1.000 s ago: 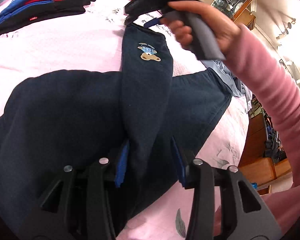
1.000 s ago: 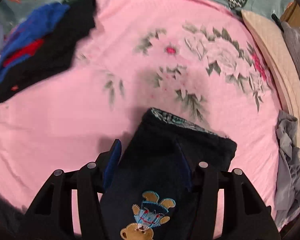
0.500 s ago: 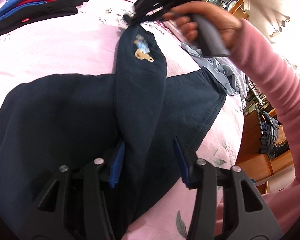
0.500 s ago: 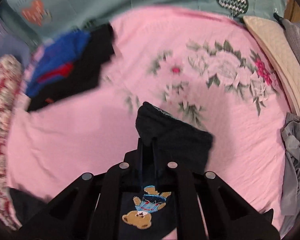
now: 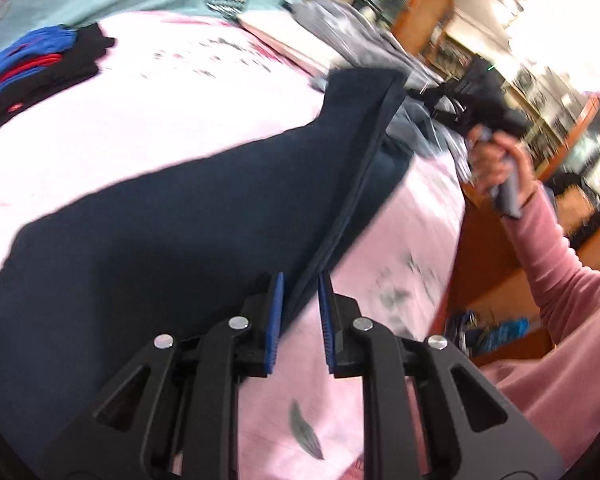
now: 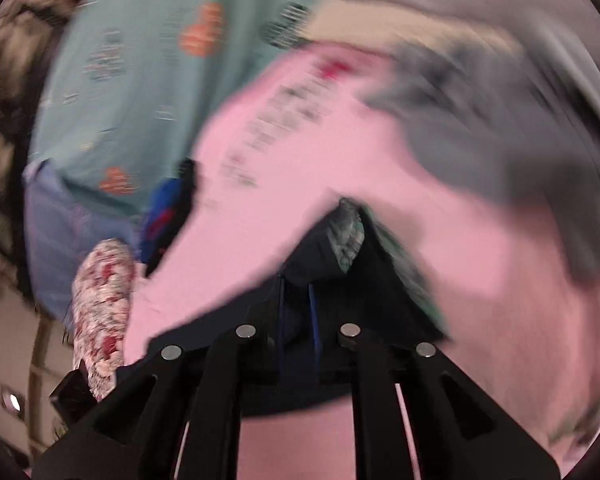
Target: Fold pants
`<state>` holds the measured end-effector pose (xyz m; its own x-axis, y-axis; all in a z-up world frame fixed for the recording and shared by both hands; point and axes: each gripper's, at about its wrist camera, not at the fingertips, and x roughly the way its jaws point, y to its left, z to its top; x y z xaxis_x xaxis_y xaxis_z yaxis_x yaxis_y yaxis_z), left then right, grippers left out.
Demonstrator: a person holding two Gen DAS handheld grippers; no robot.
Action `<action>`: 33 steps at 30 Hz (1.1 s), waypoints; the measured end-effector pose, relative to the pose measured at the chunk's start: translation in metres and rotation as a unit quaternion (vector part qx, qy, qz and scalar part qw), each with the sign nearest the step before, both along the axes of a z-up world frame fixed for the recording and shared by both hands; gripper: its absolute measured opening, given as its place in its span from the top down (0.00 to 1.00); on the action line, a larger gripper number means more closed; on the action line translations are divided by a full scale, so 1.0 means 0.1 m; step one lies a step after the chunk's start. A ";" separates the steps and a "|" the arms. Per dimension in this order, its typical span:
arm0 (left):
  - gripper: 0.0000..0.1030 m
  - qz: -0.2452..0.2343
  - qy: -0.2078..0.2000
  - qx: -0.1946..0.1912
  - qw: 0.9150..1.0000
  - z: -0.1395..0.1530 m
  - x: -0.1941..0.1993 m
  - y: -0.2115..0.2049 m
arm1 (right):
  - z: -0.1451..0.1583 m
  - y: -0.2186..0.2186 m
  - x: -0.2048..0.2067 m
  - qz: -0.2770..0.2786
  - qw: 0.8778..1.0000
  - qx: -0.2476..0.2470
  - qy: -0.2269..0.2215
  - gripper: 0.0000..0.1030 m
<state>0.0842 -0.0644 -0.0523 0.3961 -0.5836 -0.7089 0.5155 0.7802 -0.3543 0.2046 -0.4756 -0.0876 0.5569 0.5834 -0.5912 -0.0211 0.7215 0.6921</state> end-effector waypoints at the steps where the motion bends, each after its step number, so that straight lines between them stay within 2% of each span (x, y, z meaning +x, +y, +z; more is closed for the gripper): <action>1: 0.82 -0.006 0.004 0.008 1.000 -0.03 -0.01 -0.05 | -0.14 -0.07 -0.01 0.003 0.999 0.032 0.019 0.84; 2: 0.81 -0.011 0.009 0.015 1.000 -0.06 -0.03 -0.09 | -0.17 -0.06 -0.04 0.009 0.998 0.052 0.017 0.79; 3: 0.77 -0.012 0.011 0.019 1.000 -0.07 -0.03 -0.11 | -0.16 -0.07 -0.03 0.012 0.998 0.068 0.008 0.58; 4: 0.76 -0.011 0.011 0.024 1.000 -0.07 -0.03 -0.12 | -0.13 -0.07 -0.02 0.010 0.997 0.074 -0.001 0.44; 6: 0.70 -0.003 0.010 0.030 1.000 -0.06 -0.02 -0.14 | -0.06 -0.05 0.08 0.009 0.996 0.089 -0.016 0.43; 8: 0.63 0.008 0.006 0.032 0.999 -0.05 -0.01 -0.14 | -0.04 -0.02 0.23 0.015 0.996 0.087 -0.006 0.43; 9: 0.61 0.011 0.005 0.034 0.999 -0.05 -0.01 -0.14 | -0.04 0.03 0.29 0.013 0.997 0.074 0.003 0.47; 11: 0.59 0.016 0.005 0.038 0.999 -0.08 0.00 -0.15 | 0.03 0.15 0.44 0.019 0.999 0.030 0.008 0.83; 12: 0.58 0.019 0.006 0.038 0.999 -0.11 0.00 -0.13 | 0.08 0.18 0.48 0.031 0.999 0.011 0.005 0.90; 13: 0.58 0.022 0.008 0.038 0.999 -0.13 0.01 -0.12 | 0.16 0.22 0.48 0.041 0.999 0.005 -0.005 0.91; 16: 0.58 0.030 0.016 0.025 0.999 -0.11 0.03 -0.08 | 0.64 0.17 0.23 0.062 0.994 0.016 -0.094 0.91; 18: 0.56 0.033 0.016 0.027 0.999 -0.10 0.02 -0.08 | 0.68 0.06 0.07 0.053 0.992 0.024 -0.111 0.91; 20: 0.55 0.029 0.014 0.028 0.999 -0.09 0.01 -0.08 | 0.47 -0.04 -0.01 0.037 0.995 0.016 -0.090 0.91; 22: 0.51 0.022 0.012 0.031 0.999 -0.10 0.00 -0.10 | 0.14 -0.08 -0.01 0.012 0.997 -0.057 -0.050 0.84; 23: 0.51 0.020 0.013 0.031 0.999 -0.11 0.00 -0.10 | -0.05 -0.08 0.02 0.001 0.994 -0.108 -0.022 0.85; 24: 0.50 0.019 0.013 0.031 0.999 -0.12 0.00 -0.10 | -0.13 -0.12 0.01 0.002 0.994 -0.108 -0.022 0.84; 25: 0.50 0.018 0.013 0.031 0.999 -0.12 0.00 -0.10 | -0.12 -0.16 -0.01 -0.002 0.995 -0.097 -0.027 0.76; 26: 0.50 0.016 0.016 0.033 0.999 -0.11 0.00 -0.09 | -0.05 -0.19 -0.05 -0.016 0.994 -0.102 -0.020 0.68; 27: 0.50 0.017 0.017 0.035 0.999 -0.09 0.00 -0.08 | 0.11 -0.21 -0.11 -0.045 0.991 -0.127 -0.026 0.61; 29: 0.46 0.022 0.007 0.036 0.999 0.01 -0.04 -0.02 | 0.38 -0.15 -0.23 -0.065 0.983 -0.154 -0.080 0.59; 31: 0.41 0.027 -0.014 0.028 0.999 0.13 -0.10 0.04 | 0.62 0.07 -0.29 -0.050 0.974 -0.180 -0.128 0.58; 33: 0.32 0.042 -0.046 0.023 0.998 0.28 -0.13 0.10 | 0.76 0.40 -0.30 0.003 0.970 -0.178 -0.167 0.57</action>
<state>0.0716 -0.0543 -0.0239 0.5068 -0.5129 -0.6929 0.4753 0.8368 -0.2717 0.1744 -0.4351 -0.0117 0.7498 0.3795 -0.5420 -0.2061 0.9123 0.3538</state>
